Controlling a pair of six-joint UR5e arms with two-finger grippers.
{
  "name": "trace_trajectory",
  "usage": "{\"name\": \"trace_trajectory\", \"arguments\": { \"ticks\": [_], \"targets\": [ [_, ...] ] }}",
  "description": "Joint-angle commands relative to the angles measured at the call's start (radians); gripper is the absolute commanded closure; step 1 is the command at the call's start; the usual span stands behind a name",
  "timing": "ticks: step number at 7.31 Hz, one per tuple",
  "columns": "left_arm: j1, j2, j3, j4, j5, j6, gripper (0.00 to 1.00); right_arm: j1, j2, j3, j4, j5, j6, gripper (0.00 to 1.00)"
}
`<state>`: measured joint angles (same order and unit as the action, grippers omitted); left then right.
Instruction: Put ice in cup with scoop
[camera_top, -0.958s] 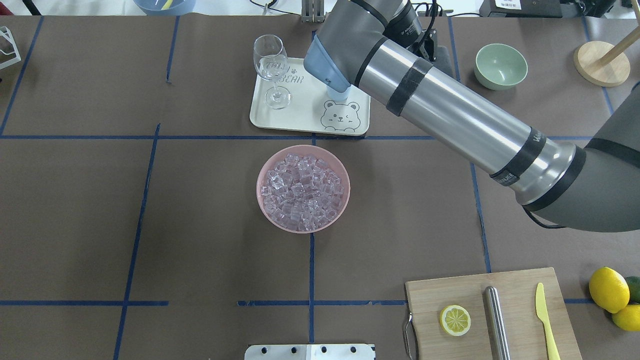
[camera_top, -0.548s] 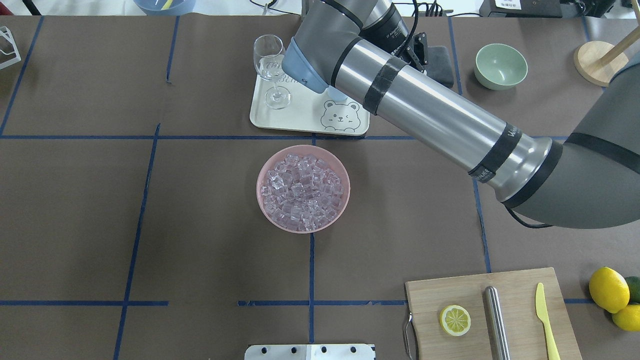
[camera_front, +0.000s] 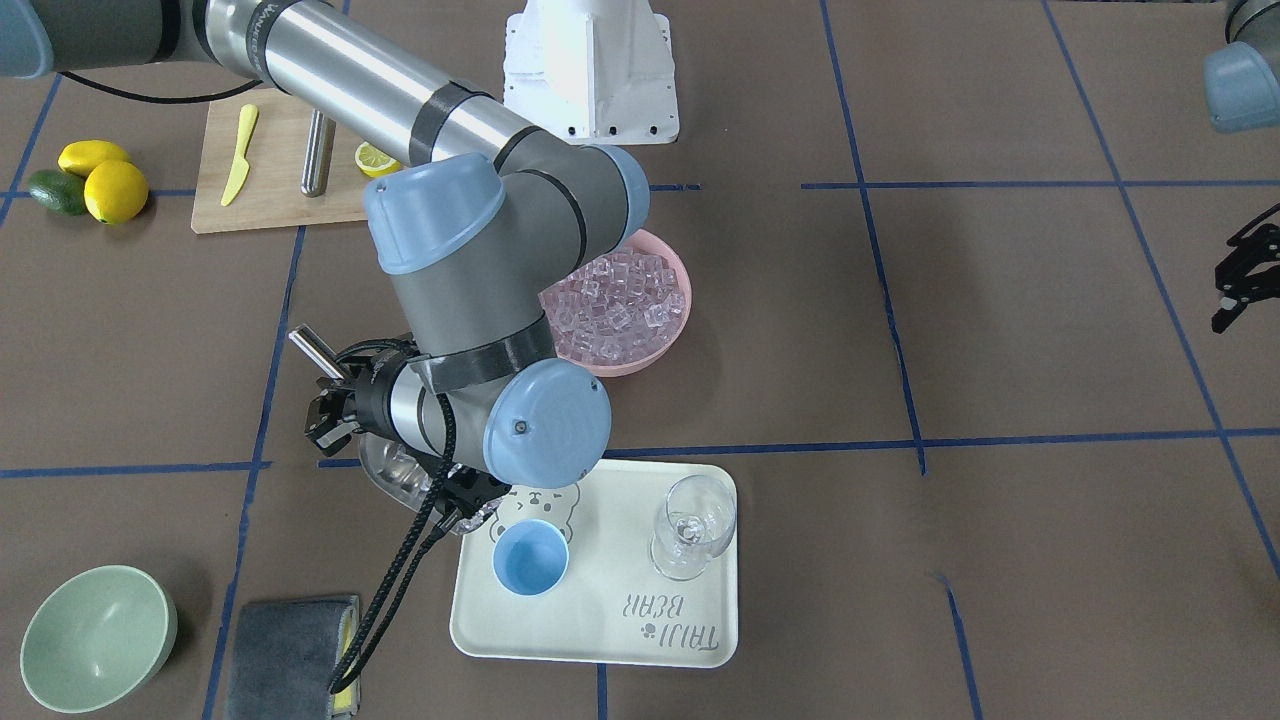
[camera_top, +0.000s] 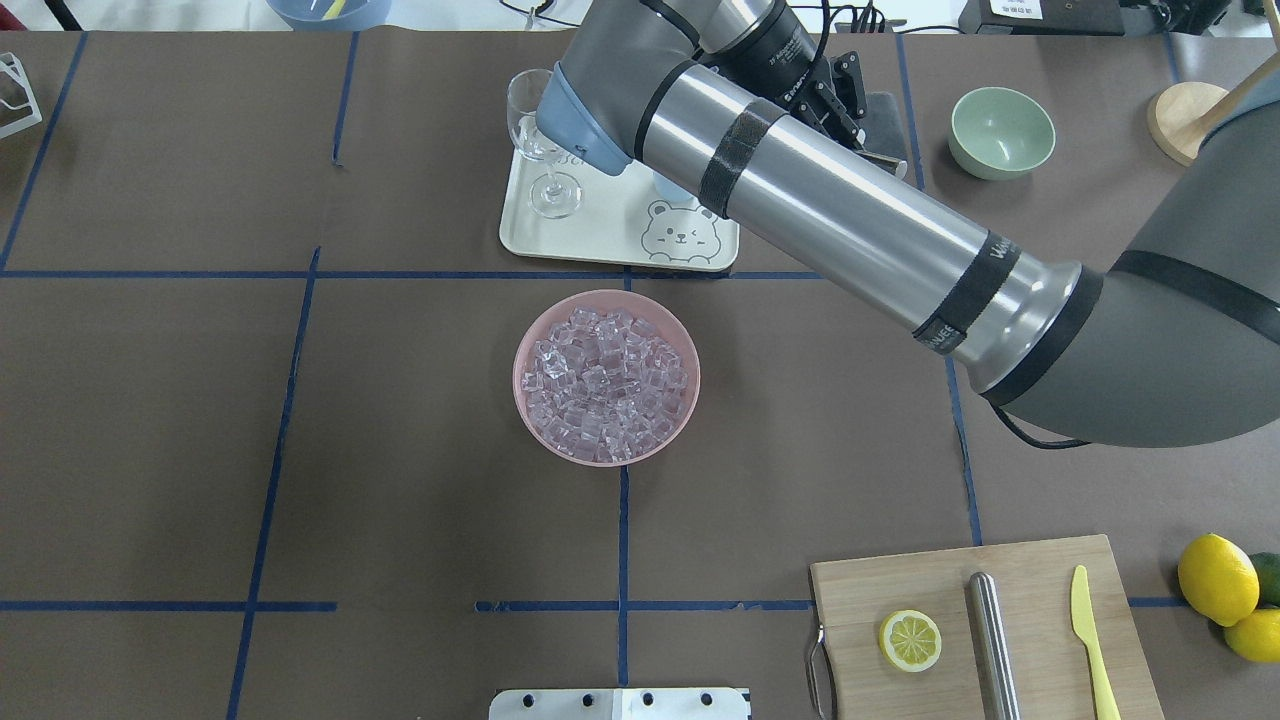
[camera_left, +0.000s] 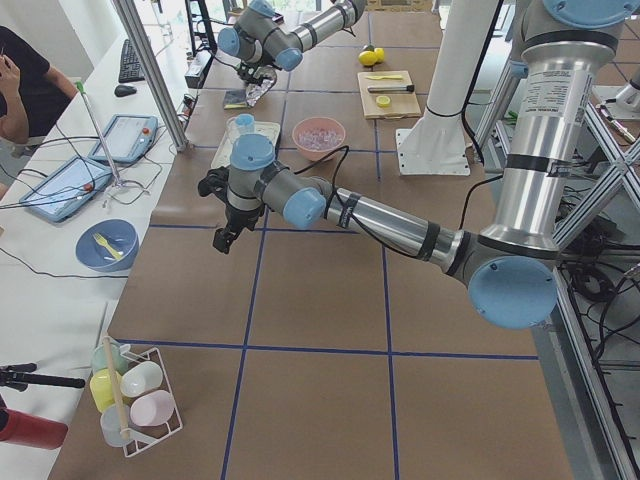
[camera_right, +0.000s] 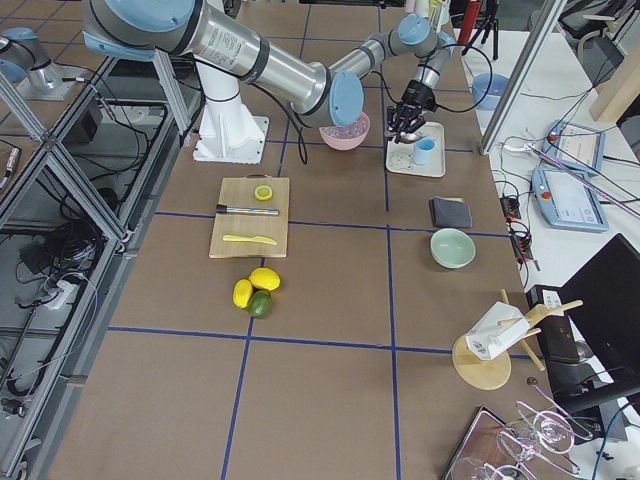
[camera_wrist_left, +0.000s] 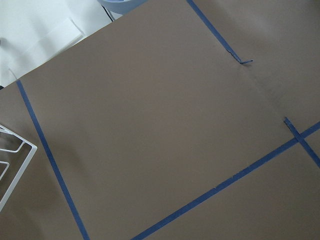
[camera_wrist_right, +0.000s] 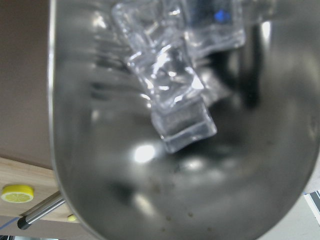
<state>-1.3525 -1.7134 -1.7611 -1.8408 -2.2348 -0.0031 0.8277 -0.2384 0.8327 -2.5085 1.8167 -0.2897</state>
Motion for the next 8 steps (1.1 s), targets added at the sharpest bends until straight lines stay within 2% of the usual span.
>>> {"name": "trace_trajectory", "arguments": {
  "ticks": [1,6,8],
  "targets": [
    [0.000,0.000,0.000,0.000,0.000,0.000,0.00,0.002,0.005,-0.003,-0.003,0.004,0.000,1.00],
    [0.003,-0.002,0.000,0.000,0.000,0.000,0.00,0.001,0.004,-0.001,-0.001,0.001,-0.002,1.00],
    [0.003,-0.006,0.002,0.003,0.000,0.000,0.00,0.013,-0.010,0.055,-0.004,0.036,0.032,1.00]
  ]
}}
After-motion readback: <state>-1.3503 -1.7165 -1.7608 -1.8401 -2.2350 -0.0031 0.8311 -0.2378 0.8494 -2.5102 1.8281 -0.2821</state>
